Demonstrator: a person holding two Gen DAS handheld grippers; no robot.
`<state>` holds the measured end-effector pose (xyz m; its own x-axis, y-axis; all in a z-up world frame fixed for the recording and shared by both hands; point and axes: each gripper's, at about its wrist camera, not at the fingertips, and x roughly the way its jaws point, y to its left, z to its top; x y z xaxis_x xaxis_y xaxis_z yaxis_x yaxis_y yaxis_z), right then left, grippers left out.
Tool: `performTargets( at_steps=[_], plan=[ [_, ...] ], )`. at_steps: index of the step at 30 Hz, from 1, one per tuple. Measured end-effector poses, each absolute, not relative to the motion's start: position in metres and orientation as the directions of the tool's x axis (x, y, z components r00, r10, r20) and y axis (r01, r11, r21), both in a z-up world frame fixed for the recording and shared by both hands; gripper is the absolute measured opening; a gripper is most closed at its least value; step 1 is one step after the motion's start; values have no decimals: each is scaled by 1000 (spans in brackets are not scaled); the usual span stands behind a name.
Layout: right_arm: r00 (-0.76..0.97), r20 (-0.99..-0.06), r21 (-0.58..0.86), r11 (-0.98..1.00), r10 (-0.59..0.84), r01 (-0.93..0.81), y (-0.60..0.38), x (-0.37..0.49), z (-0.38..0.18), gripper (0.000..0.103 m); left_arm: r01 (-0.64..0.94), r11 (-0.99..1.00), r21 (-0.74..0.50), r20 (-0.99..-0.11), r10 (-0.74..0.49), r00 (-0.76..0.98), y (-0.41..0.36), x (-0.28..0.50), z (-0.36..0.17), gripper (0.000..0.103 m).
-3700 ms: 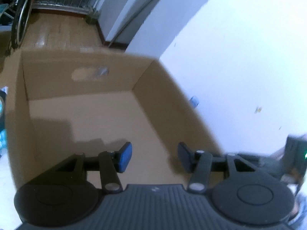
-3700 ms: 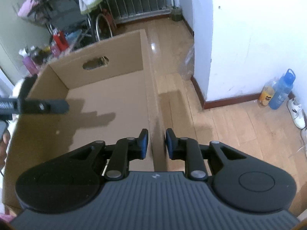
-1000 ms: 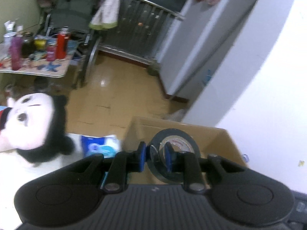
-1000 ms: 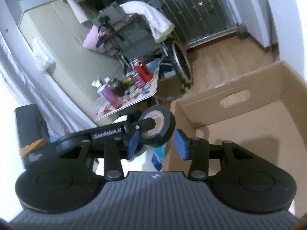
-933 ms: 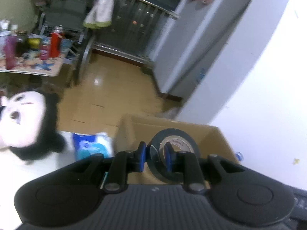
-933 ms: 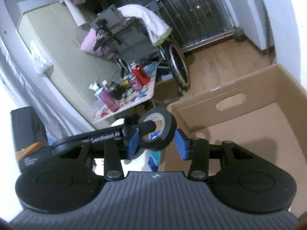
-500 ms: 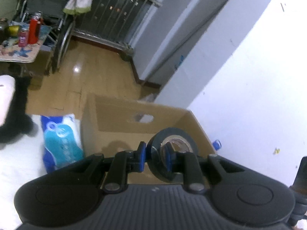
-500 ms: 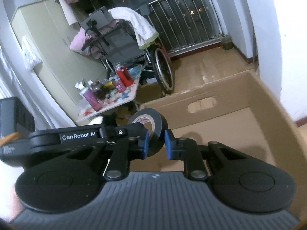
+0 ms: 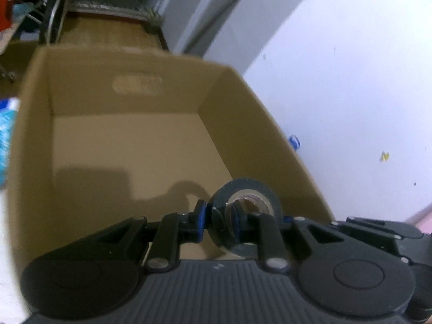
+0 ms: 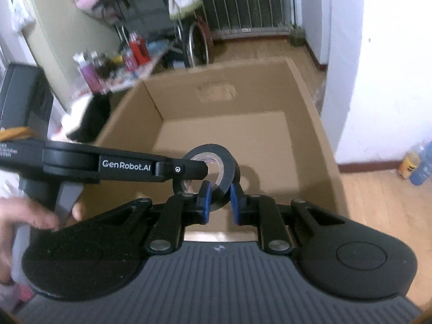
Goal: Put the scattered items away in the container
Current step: 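Carry the tape roll over the box with the left gripper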
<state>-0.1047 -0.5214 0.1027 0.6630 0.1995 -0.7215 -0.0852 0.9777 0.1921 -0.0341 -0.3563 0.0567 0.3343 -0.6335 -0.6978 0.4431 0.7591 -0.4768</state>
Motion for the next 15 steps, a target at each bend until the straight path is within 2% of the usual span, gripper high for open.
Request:
performTargets(
  at_steps=[6, 10, 15],
  plan=[
    [614, -779, 90, 992, 123, -84, -527, -110, 89, 15, 435, 746, -504, -729, -637, 249, -384, -39, 31, 20],
    [603, -795, 2, 995, 60, -97, -525, -118, 88, 19, 442, 731, -520, -731, -649, 212, -396, -37, 26, 20],
    [599, -796, 8, 991, 87, -133, -526, -126, 94, 23, 438, 725, -531, -741, -649, 176, -406, -30, 20, 20]
  ],
)
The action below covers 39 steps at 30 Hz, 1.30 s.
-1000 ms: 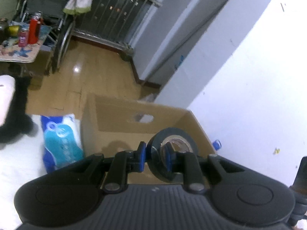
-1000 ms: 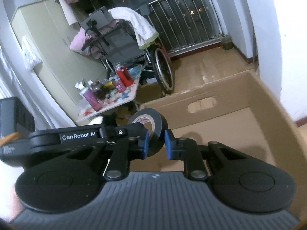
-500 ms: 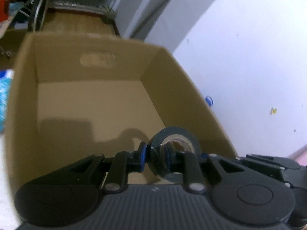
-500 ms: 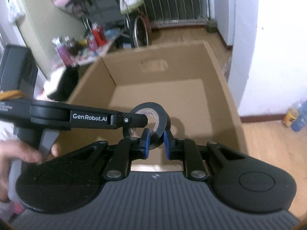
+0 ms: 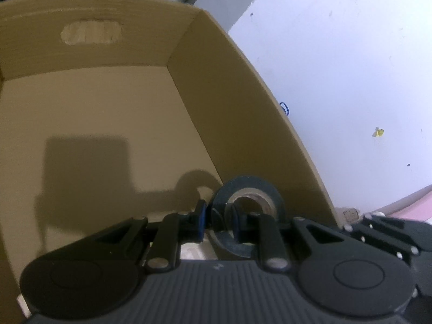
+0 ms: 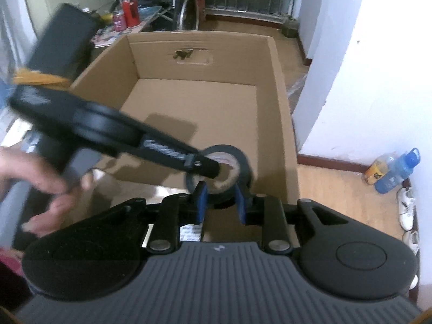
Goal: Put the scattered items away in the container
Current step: 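Carry the tape roll over the box with the left gripper, then lower the tape roll into the box and open the left gripper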
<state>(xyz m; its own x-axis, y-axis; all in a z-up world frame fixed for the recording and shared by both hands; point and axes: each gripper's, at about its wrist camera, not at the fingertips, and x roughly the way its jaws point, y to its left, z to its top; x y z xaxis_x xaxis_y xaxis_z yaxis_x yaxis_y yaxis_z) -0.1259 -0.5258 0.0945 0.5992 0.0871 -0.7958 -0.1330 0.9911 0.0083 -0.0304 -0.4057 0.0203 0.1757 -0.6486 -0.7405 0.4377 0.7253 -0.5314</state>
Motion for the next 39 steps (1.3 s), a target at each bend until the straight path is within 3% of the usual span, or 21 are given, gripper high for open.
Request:
performTargets(
  at_steps=[10, 14, 26, 28, 30, 31, 39],
  plan=[
    [604, -791, 33, 992, 102, -124, -529, -139, 102, 23, 405, 742, -535, -774, -622, 117, -430, -24, 6, 20],
    [587, -802, 62, 993, 111, -103, -524, -129, 99, 23, 380, 742, -552, -775, -625, 94, -430, -23, 0, 33],
    [593, -797, 79, 993, 118, -91, -521, -127, 99, 23, 281, 754, -594, -756, -643, 125, -406, -11, -13, 36],
    [594, -795, 82, 992, 121, -92, -522, -128, 99, 23, 289, 807, -515, -788, -579, 210, -403, -10, -13, 33],
    [608, -785, 87, 993, 119, -82, -525, -129, 99, 23, 271, 800, -535, -776, -592, 217, -398, -7, -20, 15],
    [618, -777, 91, 993, 118, -74, -527, -130, 100, 23, 245, 791, -561, -772, -606, 192, -397, -5, -27, 12],
    [632, -766, 105, 993, 118, -59, -537, -127, 93, 23, 323, 792, -518, -785, -590, 189, -406, -9, -27, 12]
  ],
)
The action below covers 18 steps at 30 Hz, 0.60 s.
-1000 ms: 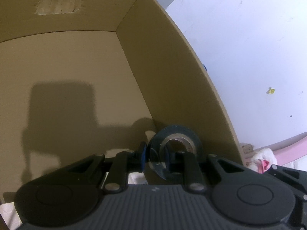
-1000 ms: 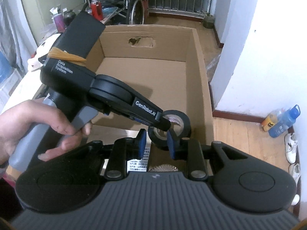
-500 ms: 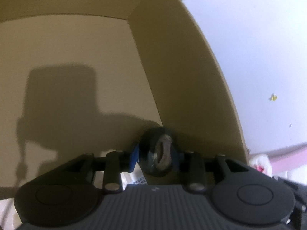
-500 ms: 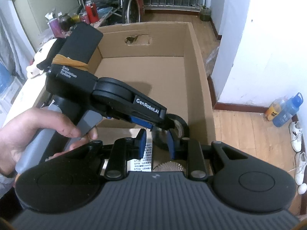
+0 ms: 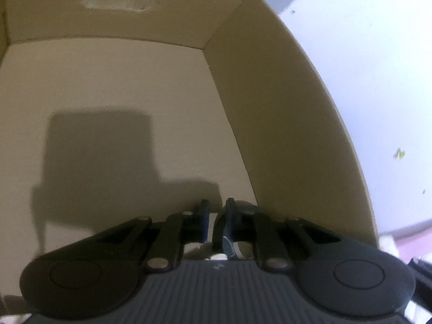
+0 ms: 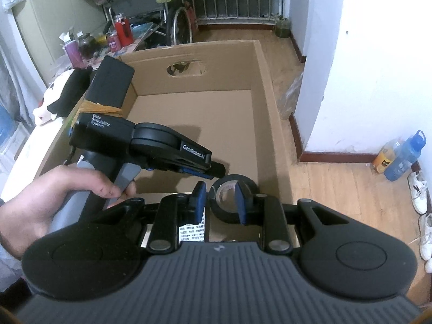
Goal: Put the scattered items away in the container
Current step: 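Lower the tape roll into the box and open the left gripper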
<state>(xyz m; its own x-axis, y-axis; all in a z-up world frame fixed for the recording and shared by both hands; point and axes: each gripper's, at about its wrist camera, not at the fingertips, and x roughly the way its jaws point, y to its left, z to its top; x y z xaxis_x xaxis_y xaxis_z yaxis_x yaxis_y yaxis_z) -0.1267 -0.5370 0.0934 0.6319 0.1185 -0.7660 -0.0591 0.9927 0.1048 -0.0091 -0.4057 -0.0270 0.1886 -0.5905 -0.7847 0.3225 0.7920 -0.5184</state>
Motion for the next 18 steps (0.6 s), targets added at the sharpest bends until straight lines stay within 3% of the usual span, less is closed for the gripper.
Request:
performTargets(
  at_steps=[7, 18],
  plan=[
    [618, -776, 122, 991, 127, -51, -544, -122, 86, 23, 372, 745, -553, -789, -612, 51, -428, 12, -35, 12],
    [629, -765, 125, 990, 135, -62, -542, -122, 87, 23, 395, 733, -555, -776, -627, 73, -436, 11, -39, 17]
  ],
)
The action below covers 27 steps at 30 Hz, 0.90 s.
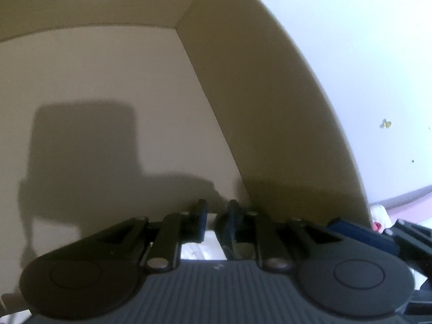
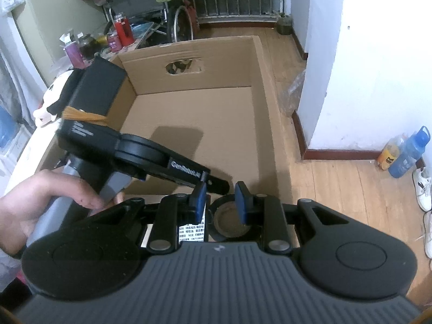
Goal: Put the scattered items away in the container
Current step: 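Lower the tape roll into the box and open the left gripper, then withdraw both tools from the box toward the white plush doll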
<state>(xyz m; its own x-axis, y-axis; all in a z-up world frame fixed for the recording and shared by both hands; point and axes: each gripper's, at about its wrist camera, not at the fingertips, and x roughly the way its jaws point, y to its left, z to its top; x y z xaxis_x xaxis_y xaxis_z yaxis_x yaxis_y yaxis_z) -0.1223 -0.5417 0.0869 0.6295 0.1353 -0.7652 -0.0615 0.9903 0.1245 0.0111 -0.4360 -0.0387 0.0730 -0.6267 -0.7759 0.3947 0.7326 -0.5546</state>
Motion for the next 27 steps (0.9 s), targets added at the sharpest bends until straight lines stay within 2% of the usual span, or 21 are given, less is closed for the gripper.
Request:
performTargets(
  at_steps=[14, 18, 21, 27],
  plan=[
    [656, -742, 118, 990, 140, -77, -539, -131, 93, 23, 401, 706, -584, -757, -652, 44, -443, 22, -41, 21],
    [642, -743, 175, 981, 187, -84, -541, -126, 101, 23, 411, 708, -574, -733, -668, 128, -433, 25, -18, 22],
    [682, -703, 185, 978, 202, -99, -535, -129, 116, 23, 429, 708, -562, -691, -686, 228, -418, 19, 13, 29],
    [742, -632, 177, 974, 225, -144, -511, -130, 146, 23, 408, 760, -505, -634, -648, 423, -354, 16, 73, 29]
  ],
)
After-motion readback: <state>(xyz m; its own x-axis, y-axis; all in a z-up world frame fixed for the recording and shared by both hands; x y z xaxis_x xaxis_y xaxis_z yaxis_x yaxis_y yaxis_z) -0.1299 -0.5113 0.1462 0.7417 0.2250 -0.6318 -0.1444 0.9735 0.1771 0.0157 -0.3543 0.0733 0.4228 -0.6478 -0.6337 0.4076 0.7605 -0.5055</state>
